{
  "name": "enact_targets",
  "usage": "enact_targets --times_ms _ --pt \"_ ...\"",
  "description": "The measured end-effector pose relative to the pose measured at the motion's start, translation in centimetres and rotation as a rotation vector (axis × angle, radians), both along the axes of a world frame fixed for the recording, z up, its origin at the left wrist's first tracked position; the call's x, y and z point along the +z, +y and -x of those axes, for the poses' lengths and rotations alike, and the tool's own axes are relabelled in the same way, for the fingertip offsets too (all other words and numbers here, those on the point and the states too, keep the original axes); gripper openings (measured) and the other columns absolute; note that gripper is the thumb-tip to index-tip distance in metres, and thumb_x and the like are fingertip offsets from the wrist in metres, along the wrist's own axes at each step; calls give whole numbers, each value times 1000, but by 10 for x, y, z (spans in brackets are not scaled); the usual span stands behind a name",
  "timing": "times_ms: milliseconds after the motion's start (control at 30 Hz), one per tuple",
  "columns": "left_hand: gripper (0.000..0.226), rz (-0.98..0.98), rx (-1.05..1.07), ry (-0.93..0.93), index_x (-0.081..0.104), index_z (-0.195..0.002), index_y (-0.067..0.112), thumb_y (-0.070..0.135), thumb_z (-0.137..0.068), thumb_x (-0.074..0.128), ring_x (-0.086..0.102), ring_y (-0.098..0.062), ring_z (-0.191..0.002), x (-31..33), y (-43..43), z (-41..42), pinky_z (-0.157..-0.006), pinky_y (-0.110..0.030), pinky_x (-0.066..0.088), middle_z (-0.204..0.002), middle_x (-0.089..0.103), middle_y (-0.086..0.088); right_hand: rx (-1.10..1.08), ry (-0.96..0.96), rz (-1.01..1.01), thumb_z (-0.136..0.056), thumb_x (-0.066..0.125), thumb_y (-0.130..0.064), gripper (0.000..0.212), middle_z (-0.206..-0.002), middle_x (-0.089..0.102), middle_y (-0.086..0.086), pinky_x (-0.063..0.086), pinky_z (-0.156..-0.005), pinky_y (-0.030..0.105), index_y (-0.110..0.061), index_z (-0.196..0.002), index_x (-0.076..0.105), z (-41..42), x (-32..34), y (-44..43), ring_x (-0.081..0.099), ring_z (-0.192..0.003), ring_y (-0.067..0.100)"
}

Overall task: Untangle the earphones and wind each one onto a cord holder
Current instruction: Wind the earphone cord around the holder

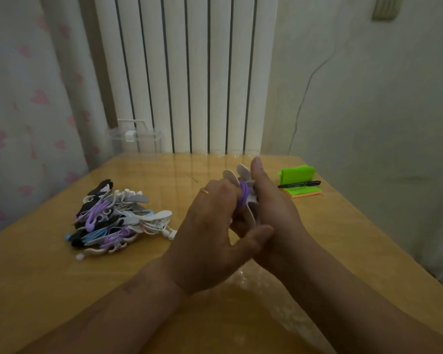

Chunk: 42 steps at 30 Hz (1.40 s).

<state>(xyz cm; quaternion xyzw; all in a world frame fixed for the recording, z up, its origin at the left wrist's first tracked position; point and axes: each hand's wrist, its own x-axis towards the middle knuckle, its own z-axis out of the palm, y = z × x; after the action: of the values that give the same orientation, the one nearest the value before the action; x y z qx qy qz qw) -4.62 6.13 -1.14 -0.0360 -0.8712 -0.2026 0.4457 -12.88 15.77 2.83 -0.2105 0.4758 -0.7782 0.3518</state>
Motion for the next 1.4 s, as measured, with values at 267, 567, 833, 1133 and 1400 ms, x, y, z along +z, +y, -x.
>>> enact_targets --times_ms 267,567,833,1133,1400 --pt "33 -343 -123 -218 51 -101 24 50 -90 67 55 1 -72 5 -6 -6 -64 -12 45 -87 59 24 200 -31 -140 -108 46 -36 40 -82 68 11 48 -56 28 -3 -118 66 29 -8 3 61 -66 17" --pt "36 -1274 -585 -269 64 -98 14 47 -104 50 41 -16 -71 14 -25 -11 -67 -31 44 -78 37 -1 77 977 -128 -105 59 -29 15 -108 72 0 56 -98 43 -24 -119 62 29 -11 10 68 -107 15" --pt "42 -1345 -754 -395 72 -80 19 34 -108 44 46 -14 -73 11 -32 -13 -69 -28 47 -80 45 0 113 918 -138 -108 54 -32 16 -94 75 6 61 -90 55 -17 -110 61 28 -13 7 73 -89 22" --pt "41 -1378 -520 -382 56 -137 -5 23 -108 48 64 -16 -75 10 -29 -9 -71 -30 60 -100 65 -15 116 961 -252 -107 54 -31 12 -98 71 4 57 -75 30 -21 -108 59 40 -17 7 67 -92 22" --pt "24 -1332 -452 -379 61 -123 2 18 -107 53 75 -26 -87 13 -23 -10 -78 -35 63 -102 71 -18 31 1032 -271 -97 64 -25 12 -87 68 7 55 -68 36 -13 -98 59 37 -16 3 67 -79 25"
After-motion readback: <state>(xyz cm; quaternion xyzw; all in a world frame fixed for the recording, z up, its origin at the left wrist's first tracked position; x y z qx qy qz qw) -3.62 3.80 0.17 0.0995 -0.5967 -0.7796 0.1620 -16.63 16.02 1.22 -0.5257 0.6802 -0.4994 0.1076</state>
